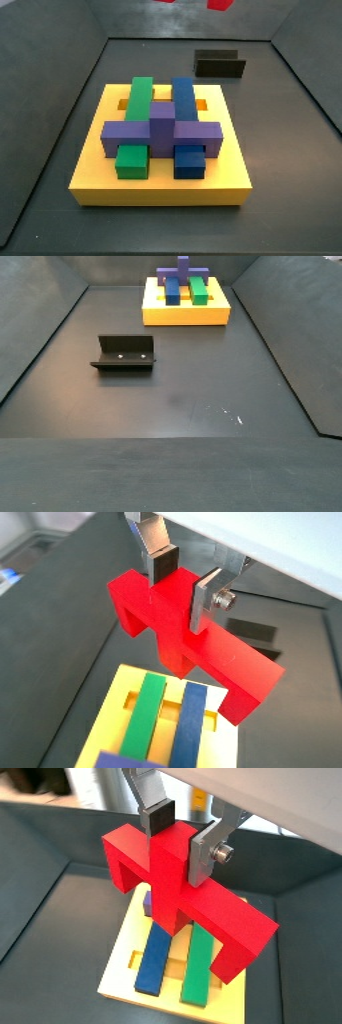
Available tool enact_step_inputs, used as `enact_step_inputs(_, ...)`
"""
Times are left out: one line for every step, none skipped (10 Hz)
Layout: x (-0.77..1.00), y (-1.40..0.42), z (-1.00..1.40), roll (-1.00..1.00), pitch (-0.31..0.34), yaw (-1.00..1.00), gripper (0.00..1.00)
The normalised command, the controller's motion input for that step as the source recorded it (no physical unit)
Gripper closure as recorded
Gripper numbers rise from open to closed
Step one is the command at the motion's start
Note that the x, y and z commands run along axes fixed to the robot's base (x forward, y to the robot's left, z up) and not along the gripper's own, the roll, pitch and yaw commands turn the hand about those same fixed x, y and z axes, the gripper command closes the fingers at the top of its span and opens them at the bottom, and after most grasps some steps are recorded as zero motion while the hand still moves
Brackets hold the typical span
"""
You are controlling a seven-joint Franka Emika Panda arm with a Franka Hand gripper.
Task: Pick up the red object. Move up. Move to above the board. Insert the red object.
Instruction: Move to above the board.
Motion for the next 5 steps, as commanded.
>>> enact_step_inputs(0.10, -0.18, 0.04, 0.03, 0.144, 1.00, 1.00)
enact_step_inputs(0.08, -0.12, 0.03, 0.04, 0.155, 1.00, 1.00)
enact_step_inputs(0.08, -0.08, 0.02, 0.05, 0.195, 1.00, 1.00)
enact_step_inputs(0.09, -0.06, 0.03, 0.07, 0.242, 1.00, 1.00)
enact_step_inputs(0.09, -0.05, 0.03, 0.07, 0.224, 0.67, 1.00)
